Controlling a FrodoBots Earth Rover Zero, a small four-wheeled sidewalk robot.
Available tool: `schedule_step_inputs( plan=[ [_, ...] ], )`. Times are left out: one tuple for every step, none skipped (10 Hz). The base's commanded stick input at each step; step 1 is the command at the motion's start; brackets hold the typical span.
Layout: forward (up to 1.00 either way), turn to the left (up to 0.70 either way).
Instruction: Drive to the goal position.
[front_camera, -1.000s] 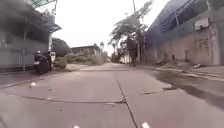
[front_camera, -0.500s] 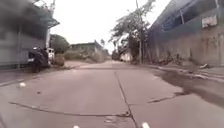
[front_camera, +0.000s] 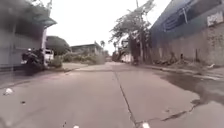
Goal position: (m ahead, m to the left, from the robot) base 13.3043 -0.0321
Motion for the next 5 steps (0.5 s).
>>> schedule_step_inputs(
  plan=[
    [0.85, 0.01],
    [0.85, 0.01],
    [0.85, 0.01],
    [0.85, -0.29],
    [0.85, -0.33]
  ],
)
